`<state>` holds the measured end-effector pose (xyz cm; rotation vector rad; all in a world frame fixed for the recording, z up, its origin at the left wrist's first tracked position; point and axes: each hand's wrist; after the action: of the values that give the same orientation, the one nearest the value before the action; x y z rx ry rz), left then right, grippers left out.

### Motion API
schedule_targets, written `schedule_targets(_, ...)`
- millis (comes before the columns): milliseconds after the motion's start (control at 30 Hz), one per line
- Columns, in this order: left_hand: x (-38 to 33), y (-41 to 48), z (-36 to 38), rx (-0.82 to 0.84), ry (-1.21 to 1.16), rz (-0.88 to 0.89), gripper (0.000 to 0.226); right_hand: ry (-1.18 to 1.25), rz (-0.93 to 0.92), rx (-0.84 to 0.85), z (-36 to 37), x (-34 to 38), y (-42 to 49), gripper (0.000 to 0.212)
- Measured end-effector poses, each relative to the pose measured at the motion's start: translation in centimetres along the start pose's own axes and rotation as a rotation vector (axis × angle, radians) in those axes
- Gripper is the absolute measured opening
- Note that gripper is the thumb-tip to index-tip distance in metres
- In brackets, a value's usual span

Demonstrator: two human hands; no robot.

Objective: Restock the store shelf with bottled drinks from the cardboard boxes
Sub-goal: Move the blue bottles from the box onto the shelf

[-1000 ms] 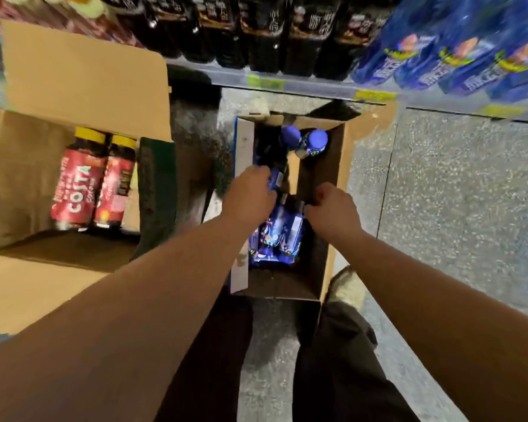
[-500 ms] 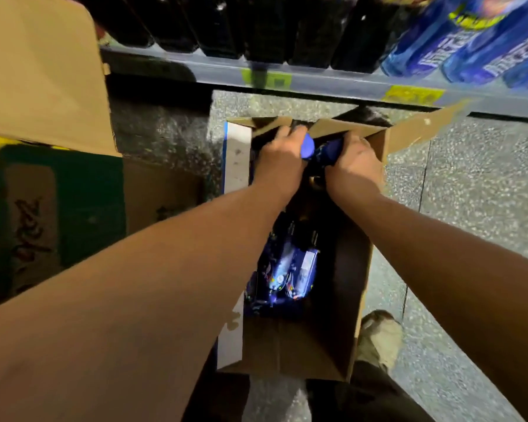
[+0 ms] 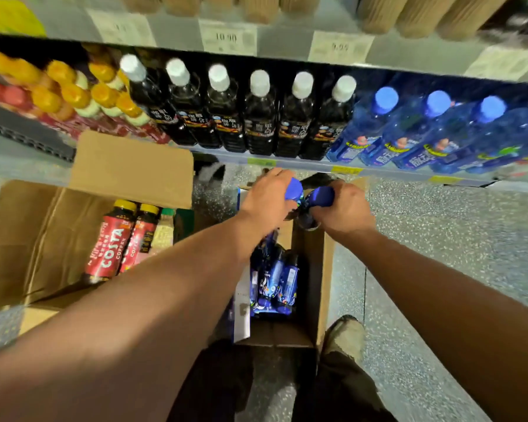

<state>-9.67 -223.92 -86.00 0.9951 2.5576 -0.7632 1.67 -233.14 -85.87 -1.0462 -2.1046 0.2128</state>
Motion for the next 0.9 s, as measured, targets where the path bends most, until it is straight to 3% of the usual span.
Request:
schedule_targets(333,-9.2,-9.2,-18.3,-0.022,-0.109,0.128,0.058,0.137,-0.162,-0.144,-18.0,13.4,-10.6,0.023)
schedule_targets(600,-17.0,-17.4,-28.9,-0.264,-0.125,0.160,0.053,0.082,-0.345,-0.157,-29.7,20.0,-19.7,0.027)
schedule_targets(900,-24.2,-25.2,-39.1,-0.406,-0.079,0.183,0.062,0.087,-0.489,-0.231,-39.3,25.8,-28.6,0.033)
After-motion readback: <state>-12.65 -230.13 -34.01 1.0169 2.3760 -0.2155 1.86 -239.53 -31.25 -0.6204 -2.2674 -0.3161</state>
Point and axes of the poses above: each hand's wrist, its own y-axis towards the middle knuckle, its own z-axis out of the palm, x = y × z, and after that the axes turned 8 degrees about y, right-handed
